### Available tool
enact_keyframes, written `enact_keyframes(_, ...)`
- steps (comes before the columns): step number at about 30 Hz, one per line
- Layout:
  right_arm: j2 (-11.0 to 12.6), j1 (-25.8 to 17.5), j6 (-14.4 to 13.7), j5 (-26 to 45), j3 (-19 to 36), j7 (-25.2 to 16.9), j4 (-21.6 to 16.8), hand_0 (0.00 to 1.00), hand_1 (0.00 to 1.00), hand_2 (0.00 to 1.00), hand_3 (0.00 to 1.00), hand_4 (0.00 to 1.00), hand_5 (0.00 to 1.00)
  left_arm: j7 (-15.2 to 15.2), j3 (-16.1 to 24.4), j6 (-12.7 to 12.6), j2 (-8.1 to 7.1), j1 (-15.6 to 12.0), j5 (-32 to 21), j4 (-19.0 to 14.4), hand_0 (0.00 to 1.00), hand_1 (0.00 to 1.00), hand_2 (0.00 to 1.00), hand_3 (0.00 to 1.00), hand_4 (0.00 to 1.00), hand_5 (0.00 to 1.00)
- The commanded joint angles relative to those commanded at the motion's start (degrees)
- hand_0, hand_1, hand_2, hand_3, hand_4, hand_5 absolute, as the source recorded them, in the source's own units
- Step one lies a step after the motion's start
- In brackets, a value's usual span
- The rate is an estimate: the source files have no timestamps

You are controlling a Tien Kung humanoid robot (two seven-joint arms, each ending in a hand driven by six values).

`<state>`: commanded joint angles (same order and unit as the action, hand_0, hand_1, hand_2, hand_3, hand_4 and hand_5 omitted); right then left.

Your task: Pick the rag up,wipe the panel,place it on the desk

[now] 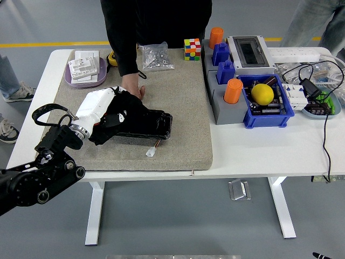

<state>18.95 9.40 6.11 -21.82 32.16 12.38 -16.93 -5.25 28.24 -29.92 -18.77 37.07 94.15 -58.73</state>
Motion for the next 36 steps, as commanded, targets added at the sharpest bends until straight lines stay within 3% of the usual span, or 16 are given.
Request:
enact_keyframes(18,0.7,0.4,0.2,0.2,-1.0,0.1,-0.1,0.788,0.722,0.727,0.662,0.998,0.556,-0.8,-7.4,0.1,3.1,3.8,0.5,-0.9,0.216,0.145,0.66,0.682,0.451,0.002)
enact_keyframes(36,1.2,0.6,0.3,0.4,-1.9,0.2,0.0,0.787,0.722,0.727,0.661,0.998,0.555,-1.8,-10.7,0.3,5.08,5.3,1.2,-1.7,0.215,0.144,0.661,0.68,0.454,0.002)
